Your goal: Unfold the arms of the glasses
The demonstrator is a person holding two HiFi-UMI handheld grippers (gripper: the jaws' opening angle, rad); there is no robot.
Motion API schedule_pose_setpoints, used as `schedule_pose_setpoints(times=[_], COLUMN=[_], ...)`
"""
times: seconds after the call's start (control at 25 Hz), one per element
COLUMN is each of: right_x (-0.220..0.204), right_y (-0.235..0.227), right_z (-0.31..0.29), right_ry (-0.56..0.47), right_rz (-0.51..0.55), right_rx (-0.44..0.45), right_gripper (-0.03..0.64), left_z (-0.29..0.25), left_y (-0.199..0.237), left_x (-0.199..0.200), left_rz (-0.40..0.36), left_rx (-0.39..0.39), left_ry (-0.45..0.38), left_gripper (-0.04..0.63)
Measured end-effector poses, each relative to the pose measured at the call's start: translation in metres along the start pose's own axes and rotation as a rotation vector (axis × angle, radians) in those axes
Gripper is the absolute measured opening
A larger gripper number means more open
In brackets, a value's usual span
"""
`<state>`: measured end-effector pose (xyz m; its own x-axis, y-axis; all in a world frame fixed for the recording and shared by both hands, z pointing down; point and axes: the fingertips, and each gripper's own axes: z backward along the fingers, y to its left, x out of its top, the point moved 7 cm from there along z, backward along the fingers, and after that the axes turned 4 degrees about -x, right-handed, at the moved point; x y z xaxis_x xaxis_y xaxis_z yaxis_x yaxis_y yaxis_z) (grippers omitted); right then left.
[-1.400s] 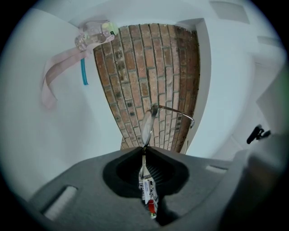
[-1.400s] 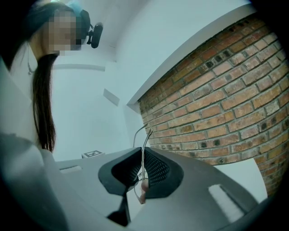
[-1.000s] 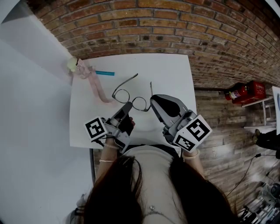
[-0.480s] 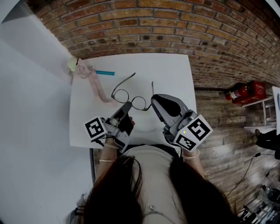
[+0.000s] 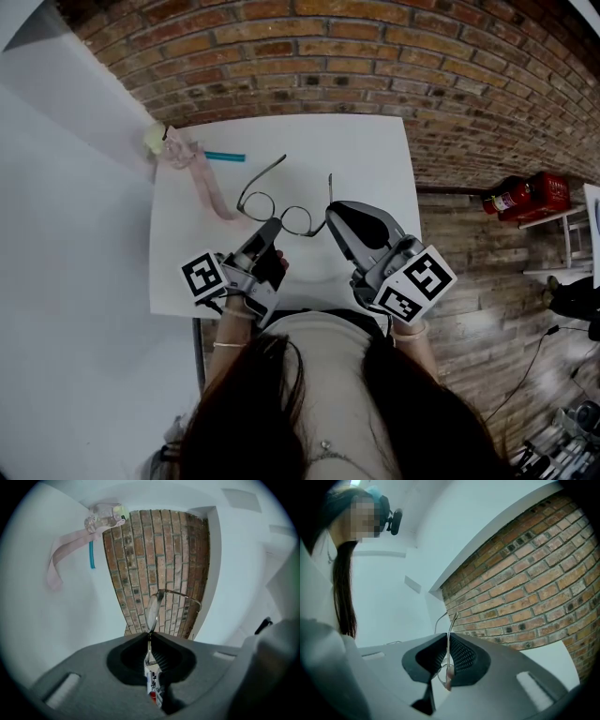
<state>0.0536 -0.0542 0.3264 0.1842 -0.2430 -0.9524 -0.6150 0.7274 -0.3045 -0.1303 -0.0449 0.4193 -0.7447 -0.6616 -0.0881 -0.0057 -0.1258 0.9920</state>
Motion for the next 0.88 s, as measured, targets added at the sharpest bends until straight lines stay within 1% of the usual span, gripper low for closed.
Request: schedule_pose_setpoints(times=[0.56, 0.88], right_x=[-0.0018, -0.0032], right_y=[-0.0034, -0.0023], right_z=[0.0015, 0.0005], right_ry=[-0.007, -0.002], right_rz=[-0.011, -0.009], right_rx=[-0.014, -0.007], right_gripper=[0.025, 0.026], left_z=[0.0013, 0.0007], left_y=[0.0003, 0.0027], left_x=[0.0006, 0.0002], left_rz=[0.008, -0.003], left_rx=[-0.004, 0.014], left_ry=[-0.009, -0.008], left_gripper=[0.021, 0.021])
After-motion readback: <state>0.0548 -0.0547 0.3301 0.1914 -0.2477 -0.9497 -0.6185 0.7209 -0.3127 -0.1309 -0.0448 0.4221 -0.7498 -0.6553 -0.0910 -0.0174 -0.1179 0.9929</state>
